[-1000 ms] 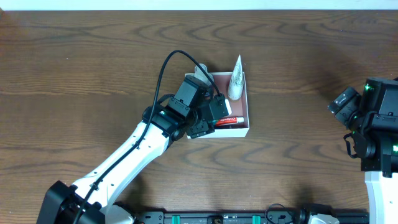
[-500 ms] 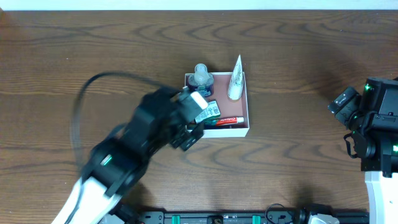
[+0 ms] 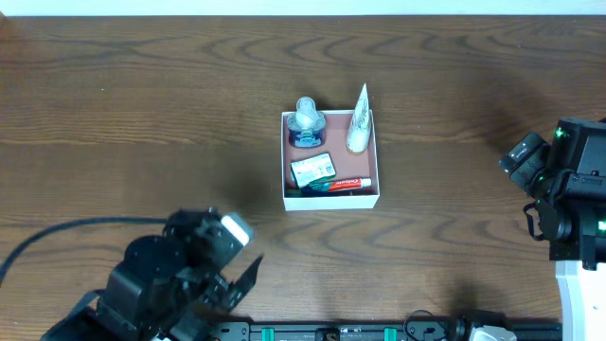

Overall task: Pack container
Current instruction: 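Release the razor and pull the left gripper back toward the front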

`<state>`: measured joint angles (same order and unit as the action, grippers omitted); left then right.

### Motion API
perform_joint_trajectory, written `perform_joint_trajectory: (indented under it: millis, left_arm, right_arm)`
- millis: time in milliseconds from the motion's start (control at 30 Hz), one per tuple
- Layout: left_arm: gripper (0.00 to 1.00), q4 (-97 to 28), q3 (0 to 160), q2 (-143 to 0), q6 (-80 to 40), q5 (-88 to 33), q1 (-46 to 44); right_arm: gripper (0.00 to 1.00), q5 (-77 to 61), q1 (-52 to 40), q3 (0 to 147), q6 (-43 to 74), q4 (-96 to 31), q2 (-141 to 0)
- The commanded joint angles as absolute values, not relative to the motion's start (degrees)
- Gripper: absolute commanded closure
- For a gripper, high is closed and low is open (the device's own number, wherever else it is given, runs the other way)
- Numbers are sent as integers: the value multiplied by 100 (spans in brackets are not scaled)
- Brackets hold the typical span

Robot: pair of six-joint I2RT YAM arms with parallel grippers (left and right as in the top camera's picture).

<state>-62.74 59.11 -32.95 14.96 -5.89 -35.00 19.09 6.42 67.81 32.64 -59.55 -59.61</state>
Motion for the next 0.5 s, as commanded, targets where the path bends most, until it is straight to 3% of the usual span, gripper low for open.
perform_joint_trajectory:
  millis: [0, 467]
  left_arm:
    - [2, -6563, 5992, -3240, 1413, -864, -3511]
    - [2, -6403, 5743, -3225, 1170, -836, -3323]
  right_arm:
    - [1, 1990, 674, 6814, 3336, -5964, -5964]
    - [1, 1990, 674, 6814, 3336, -5964, -5964]
